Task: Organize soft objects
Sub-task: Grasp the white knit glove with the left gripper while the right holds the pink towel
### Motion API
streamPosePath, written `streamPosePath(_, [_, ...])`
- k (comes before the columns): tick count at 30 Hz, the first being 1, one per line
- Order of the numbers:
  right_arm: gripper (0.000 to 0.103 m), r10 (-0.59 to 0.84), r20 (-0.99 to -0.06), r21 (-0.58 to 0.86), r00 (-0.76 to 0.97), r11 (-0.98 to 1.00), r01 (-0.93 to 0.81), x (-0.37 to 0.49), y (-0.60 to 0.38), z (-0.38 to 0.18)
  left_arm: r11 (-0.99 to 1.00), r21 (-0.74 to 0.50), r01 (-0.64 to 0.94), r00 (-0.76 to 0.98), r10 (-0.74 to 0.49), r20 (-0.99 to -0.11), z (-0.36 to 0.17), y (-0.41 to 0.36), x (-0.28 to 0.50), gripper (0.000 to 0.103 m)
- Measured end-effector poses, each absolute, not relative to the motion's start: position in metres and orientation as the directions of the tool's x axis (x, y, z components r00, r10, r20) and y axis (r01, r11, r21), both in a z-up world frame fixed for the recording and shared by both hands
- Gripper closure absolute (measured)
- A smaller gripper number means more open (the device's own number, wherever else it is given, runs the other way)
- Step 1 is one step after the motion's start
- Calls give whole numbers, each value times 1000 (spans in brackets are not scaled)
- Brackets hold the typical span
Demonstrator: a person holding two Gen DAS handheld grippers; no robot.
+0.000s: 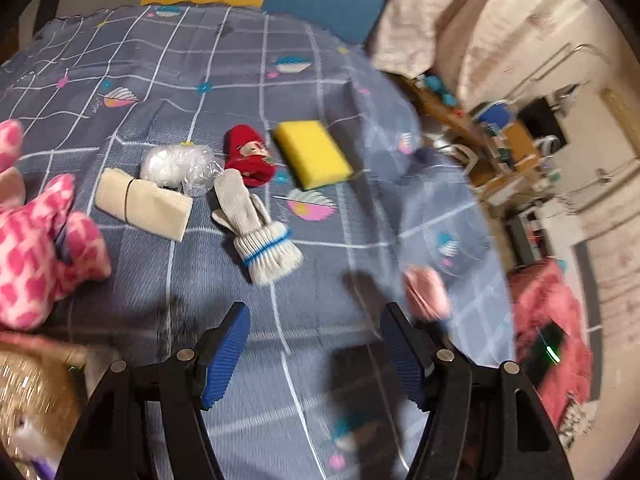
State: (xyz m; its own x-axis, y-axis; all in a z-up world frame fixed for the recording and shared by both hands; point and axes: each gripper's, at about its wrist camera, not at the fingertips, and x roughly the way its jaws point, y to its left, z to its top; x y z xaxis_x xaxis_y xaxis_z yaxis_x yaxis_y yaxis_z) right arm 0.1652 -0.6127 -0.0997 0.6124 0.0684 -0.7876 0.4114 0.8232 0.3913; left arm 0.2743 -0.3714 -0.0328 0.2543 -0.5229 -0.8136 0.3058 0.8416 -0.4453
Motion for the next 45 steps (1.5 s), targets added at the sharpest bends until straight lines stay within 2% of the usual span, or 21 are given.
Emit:
streamPosePath(3, [64, 112, -762, 446, 638, 804, 392, 167, -615, -99, 881, -388, 272, 252, -454, -855, -53, -393, 294, 34])
streamPosePath(13, [63, 57, -777, 379, 626, 837, 394, 177, -614, -97, 968, -199, 155, 251, -233, -939, -121, -420, 351, 34])
streamPosePath(16, [63, 32, -773, 350, 634, 855, 383, 178, -612, -92, 960, -255, 118, 237, -276, -932, -133, -415, 360, 34])
streamPosePath(24, [63, 36, -765, 353, 643, 858, 372, 178, -610, -87, 964, -207, 167, 262, -246, -933, -143, -426, 366, 35])
streamPosePath(28, [63, 20, -758, 340, 652, 865, 368, 177, -609, -83, 968, -140, 209, 301, -200, -932, -140, -433, 362, 46])
streamPosePath(32, [63, 12, -752, 330, 660, 872, 361, 177, -609, -81, 965, -102, 243, 337, -182, -924, -133, -436, 352, 49])
streamPosePath(34, [63, 3, -751, 321, 660, 875, 361, 176, -608, -82, 963, -110, 245, 347, -193, -918, -124, -433, 345, 49])
streamPosePath(38, [63, -6, -758, 313, 652, 874, 371, 176, -609, -86, 946, -210, 246, 378, -293, -878, -93, -421, 321, 49])
streamPosePath(41, [63, -22, -764, 294, 645, 877, 379, 176, -610, -90, 904, -309, 297, 381, -409, -829, -58, -409, 293, 49])
streamPosePath(45, [63, -69, -766, 239, 639, 892, 383, 174, -605, -96, 856, -360, 370, 393, -496, -774, -21, -387, 258, 49])
